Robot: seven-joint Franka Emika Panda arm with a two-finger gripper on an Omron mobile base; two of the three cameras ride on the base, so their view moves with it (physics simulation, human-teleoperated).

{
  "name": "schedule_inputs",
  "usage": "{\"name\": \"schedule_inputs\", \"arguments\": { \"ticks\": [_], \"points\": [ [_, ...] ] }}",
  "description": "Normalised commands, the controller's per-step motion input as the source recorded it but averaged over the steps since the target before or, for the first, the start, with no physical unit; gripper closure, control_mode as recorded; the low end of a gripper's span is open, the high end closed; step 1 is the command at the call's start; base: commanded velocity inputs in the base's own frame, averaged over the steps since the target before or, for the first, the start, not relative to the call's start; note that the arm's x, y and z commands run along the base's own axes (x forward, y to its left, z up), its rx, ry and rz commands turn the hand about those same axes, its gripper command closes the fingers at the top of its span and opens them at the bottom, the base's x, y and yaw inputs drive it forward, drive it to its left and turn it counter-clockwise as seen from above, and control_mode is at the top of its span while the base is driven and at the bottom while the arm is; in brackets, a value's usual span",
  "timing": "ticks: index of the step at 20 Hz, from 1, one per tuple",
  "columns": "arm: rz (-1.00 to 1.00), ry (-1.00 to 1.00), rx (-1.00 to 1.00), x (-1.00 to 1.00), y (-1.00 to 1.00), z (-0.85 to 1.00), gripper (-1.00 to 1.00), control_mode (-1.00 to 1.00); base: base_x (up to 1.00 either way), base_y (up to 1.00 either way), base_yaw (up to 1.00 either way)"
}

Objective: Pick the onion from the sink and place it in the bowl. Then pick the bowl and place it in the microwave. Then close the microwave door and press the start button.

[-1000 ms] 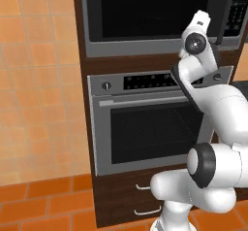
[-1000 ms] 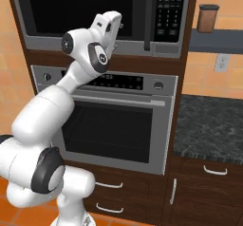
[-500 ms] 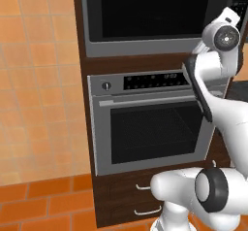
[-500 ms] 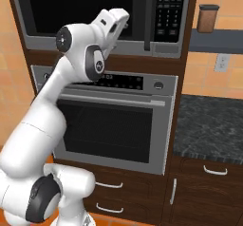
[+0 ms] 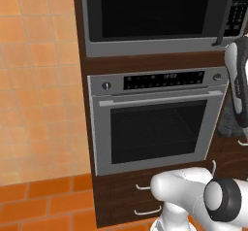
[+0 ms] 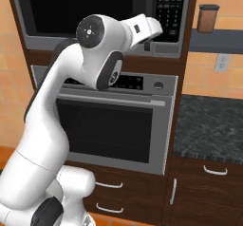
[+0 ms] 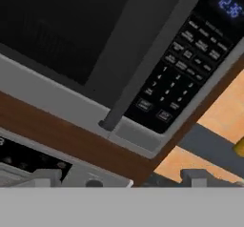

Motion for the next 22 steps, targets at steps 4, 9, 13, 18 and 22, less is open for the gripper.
{"name": "schedule_inputs", "arguments": {
  "ticks": [4,9,13,18,22],
  "points": [
    [-0.15,-0.09,0.78,-0.01,-0.19,-0.37,-1.0,-1.0,0.0,0.0,0.0],
    [-0.1,-0.03,0.83,0.17,0.0,-0.34,-1.0,-1.0,0.0,0.0,0.0],
    [-0.1,-0.1,0.95,0.34,0.0,-0.36,-1.0,-1.0,0.0,0.0,0.0],
    [-0.08,-0.17,0.84,0.73,0.0,-0.04,-1.0,-1.0,0.0,0.0,0.0],
    [-0.1,-0.13,0.72,0.76,-0.01,0.17,-1.0,-1.0,0.0,0.0,0.0]
  ]
}}
